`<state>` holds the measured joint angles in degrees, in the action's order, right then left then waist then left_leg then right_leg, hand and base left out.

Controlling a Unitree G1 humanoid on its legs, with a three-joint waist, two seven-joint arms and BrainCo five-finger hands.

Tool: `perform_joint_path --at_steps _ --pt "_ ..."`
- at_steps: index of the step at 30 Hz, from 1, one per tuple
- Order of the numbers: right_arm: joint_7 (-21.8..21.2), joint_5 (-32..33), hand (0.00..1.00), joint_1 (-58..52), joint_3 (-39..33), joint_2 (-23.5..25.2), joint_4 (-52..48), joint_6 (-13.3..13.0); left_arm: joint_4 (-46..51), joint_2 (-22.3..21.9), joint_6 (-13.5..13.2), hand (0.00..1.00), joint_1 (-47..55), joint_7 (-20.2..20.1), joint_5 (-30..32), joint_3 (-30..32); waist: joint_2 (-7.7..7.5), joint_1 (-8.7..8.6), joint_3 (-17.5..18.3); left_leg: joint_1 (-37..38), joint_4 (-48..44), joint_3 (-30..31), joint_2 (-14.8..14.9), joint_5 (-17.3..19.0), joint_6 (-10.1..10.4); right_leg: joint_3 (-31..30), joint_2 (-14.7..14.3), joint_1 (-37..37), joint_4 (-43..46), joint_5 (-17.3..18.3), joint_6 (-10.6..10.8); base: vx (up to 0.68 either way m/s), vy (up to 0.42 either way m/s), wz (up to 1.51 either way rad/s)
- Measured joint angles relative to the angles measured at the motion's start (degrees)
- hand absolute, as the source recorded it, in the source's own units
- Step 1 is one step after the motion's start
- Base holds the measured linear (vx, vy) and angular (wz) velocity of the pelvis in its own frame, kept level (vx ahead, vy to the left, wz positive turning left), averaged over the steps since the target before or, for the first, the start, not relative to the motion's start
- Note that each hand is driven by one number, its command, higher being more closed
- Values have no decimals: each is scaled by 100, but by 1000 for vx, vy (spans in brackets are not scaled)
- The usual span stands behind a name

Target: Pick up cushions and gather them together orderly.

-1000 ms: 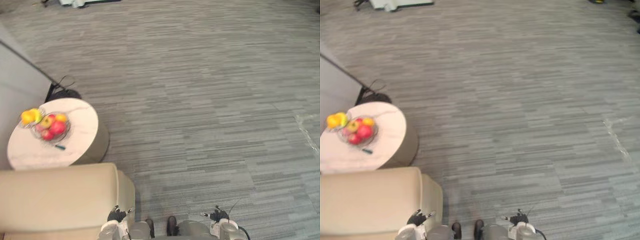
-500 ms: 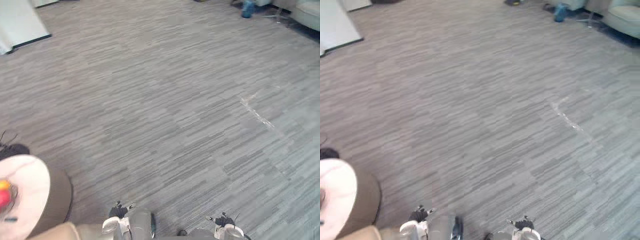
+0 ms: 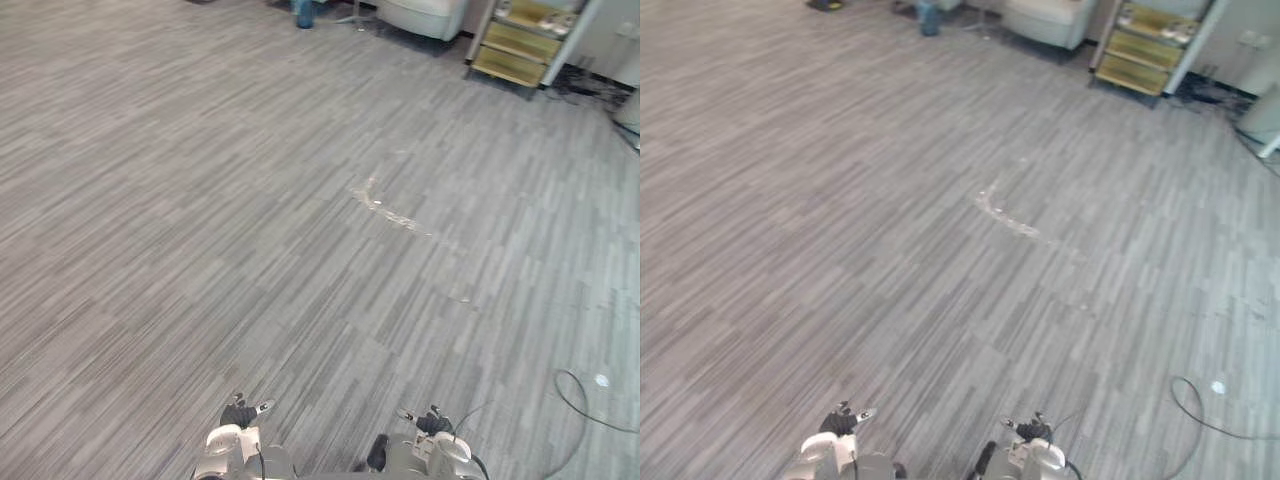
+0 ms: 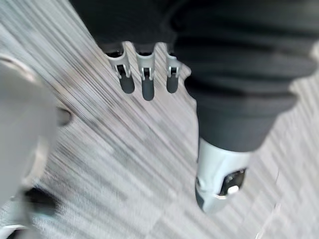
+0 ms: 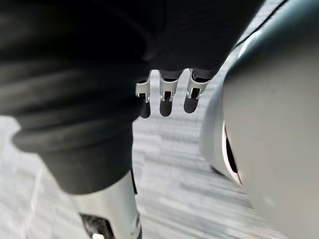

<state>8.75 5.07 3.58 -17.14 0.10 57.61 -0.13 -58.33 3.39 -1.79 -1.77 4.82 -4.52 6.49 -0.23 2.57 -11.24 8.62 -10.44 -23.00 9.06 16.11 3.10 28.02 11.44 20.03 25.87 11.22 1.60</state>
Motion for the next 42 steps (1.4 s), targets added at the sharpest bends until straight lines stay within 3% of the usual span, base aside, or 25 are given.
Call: perform_joint_path --at_steps 2,3,5,6,7,9,11,13,16,17,18,19,20,23,24,25,26,27,28,29,32,35,36,40,42 --pt "7 -12 0 -45 7 -153 140 24 -113 47 1 0 -72 -1 88 -147 -110 -53 -77 351 166 23 -89 -4 8 -422 -177 78 -1307 -1289 -65 528 -259 -32" --pt "0 30 0 -46 -42 -258 209 31 -173 0 -1 0 -83 5 119 -135 -17 -66 -144 504 154 112 -41 3 19 -558 -284 21 -1105 -1543 -479 502 -261 -39" --pt "3 -47 0 50 -39 -393 209 37 -210 -60 -1 0 -65 -2 221 -142 175 -72 -205 416 -383 428 176 -122 208 -655 -375 228 -341 -878 -443 435 -268 -35" --pt "-14 -56 0 47 -86 -458 187 31 -196 -105 -6 0 -61 2 230 -129 349 -153 -223 -40 -1696 886 523 -185 281 -583 -540 96 -128 -492 -502 623 -367 -22" --pt "-3 -51 0 43 -97 -468 169 28 -184 -158 -3 0 -39 1 228 -18 536 -149 -283 -710 -3372 1367 925 -763 108 -507 -783 -258 -134 -244 -612 628 -332 -24" --pt "24 -47 0 14 -71 -393 172 47 -39 -207 1 0 28 -12 232 120 578 -124 -367 -1463 -5089 1575 1204 -729 124 -518 -1040 -835 -218 50 -786 473 -162 -20" --pt "39 -30 0 -15 -62 -303 180 44 216 -162 -50 0 47 5 277 129 441 3 -426 -2027 -5475 1478 1056 -451 158 -627 -1093 -1410 -476 262 -807 509 -142 -18" --pt "59 15 0 -43 -55 -240 203 42 373 -130 -81 0 54 9 276 99 327 86 -432 -2513 -4890 1149 805 -247 99 -738 -1132 -1951 -972 227 -707 457 -111 -24" --pt "90 81 0 90 -59 -216 202 48 507 -198 -167 0 63 -15 276 146 286 167 -465 -2890 -2300 633 251 -321 15 -1023 -1132 -2642 -1665 209 -549 589 -5 -47" --pt "90 79 0 121 -60 -220 207 41 490 -209 -152 0 67 -7 277 144 295 254 -460 -2846 -937 637 -31 -763 92 -1212 -1111 -2923 -1933 262 -437 595 123 -93" --pt "96 73 0 128 -12 -210 268 46 474 -198 -150 0 70 3 260 157 216 428 -427 -2738 -379 728 -238 -1633 33 -1479 -1044 -3161 -2147 330 -291 737 151 -98" --pt "98 66 0 134 32 -206 299 47 468 -191 -155 0 75 3 269 149 186 470 -393 -2659 -336 766 -322 -1881 -56 -1570 -1006 -3238 -2223 334 -235 661 135 -63" --pt "88 52 0 183 115 -183 409 50 443 -92 -145 0 33 0 273 158 18 410 -362 -2672 -602 774 -467 -1777 -421 -1617 -806 -3359 -2356 260 -80 670 140 -14" --pt "83 2 0 253 171 -162 429 50 502 -78 -184 0 0 -38 196 515 -55 486 -381 -3171 -2412 725 -227 -1011 -699 -1862 -789 -3475 -1785 -70 305 598 164 -25" --pt "65 -67 0 90 186 -231 462 34 424 -46 -156 0 73 -22 203 472 -5 468 -196 -2919 -1988 780 -244 -927 -723 -1929 -724 -3070 -546 66 563 614 208 -23" --pt "37 -68 0 24 217 -206 453 20 261 86 -119 0 129 -37 195 291 -149 368 -121 -2469 -1777 870 -413 -379 -444 -1941 -407 -2410 1248 -89 909 503 139 1" --pt "20 -68 0 23 218 -199 454 24 233 151 -97 0 105 -36 198 225 -243 317 -118 -2368 -1726 888 -519 -311 -463 -1958 -290 -2156 1827 -108 994 657 67 24" --pt "9 -66 0 -2 215 -252 454 56 127 219 -13 0 51 -29 199 127 -263 281 -164 -1896 -1604 891 -604 -33 -484 -1834 -37 -1476 3016 109 717 551 9 12" --pt "6 -66 0 -4 215 -263 443 53 121 212 -1 0 63 -23 200 125 -232 276 -184 -1724 -1537 890 -603 13 -470 -1746 0 -1355 3127 173 605 662 5 -1" --pt "-18 -66 0 -25 223 -272 435 37 80 215 3 0 96 -5 198 79 -145 255 -237 -1154 -1198 879 -611 67 -445 -1400 118 -1093 3097 413 266 436 -8 -2" --pt "-89 -69 0 -11 230 -383 404 18 56 180 -2 0 129 -1 198 28 28 114 -290 -306 -574 894 -513 61 -436 -558 137 -557 1894 635 -82 598 -71 11" --pt "-99 -76 0 35 304 -480 356 -10 30 210 -7 0 159 4 210 -91 -54 11 -287 289 -43 950 -430 69 -407 -484 -220 -90 -856 -472 69 590 -184 43" --pt "-95 -68 0 -49 254 -509 411 -9 4 212 -5 0 184 -3 216 -150 -48 -30 -289 580 24 1134 -401 167 -71 -740 -342 -151 -1182 -1669 -525 513 -182 30" --pt "-95 -178 0 15 118 -636 392 -2 -105 -66 -9 0 197 -3 318 -124 333 -20 -175 231 -1290 1623 105 -119 246 -600 -540 -116 -44 -498 -590 639 -249 9" --pt "-78 -164 0 -64 141 -526 351 6 1 -222 -3 0 190 -13 327 200 476 4 -263 -895 -4207 1862 625 -926 154 -471 -888 -1079 -469 -148 -656 571 -197 13"
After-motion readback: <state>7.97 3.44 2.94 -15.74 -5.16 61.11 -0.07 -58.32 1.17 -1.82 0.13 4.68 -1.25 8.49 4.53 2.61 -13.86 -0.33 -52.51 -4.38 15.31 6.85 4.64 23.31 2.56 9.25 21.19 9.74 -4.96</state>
